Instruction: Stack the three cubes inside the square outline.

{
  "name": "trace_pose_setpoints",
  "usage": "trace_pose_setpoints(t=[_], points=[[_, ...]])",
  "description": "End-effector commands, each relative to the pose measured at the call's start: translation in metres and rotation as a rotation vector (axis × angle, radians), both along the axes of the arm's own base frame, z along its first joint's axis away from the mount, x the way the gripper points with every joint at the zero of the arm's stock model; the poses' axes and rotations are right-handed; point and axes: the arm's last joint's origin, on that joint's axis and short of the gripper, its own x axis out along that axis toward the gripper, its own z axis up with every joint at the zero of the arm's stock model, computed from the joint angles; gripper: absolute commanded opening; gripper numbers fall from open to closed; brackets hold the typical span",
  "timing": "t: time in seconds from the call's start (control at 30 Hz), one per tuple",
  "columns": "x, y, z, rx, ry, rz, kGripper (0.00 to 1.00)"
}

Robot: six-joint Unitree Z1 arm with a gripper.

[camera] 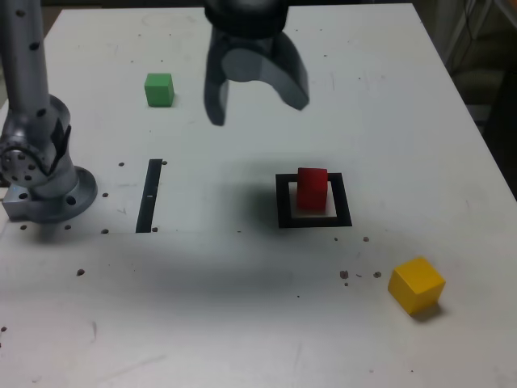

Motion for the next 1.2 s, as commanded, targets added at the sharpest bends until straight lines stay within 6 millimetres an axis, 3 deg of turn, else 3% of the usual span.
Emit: trace_pose_setpoints(t=[0.0, 0.57, 1.17], points=[[0.006, -0.006, -0.001, 0.000, 0.008, -0.010, 1.00], [0.061, -0.064, 0.001, -0.021, 0.004, -0.123, 1.00], [0.115, -0.117, -0.027, -0.086, -0.011, -0.271, 1.00]])
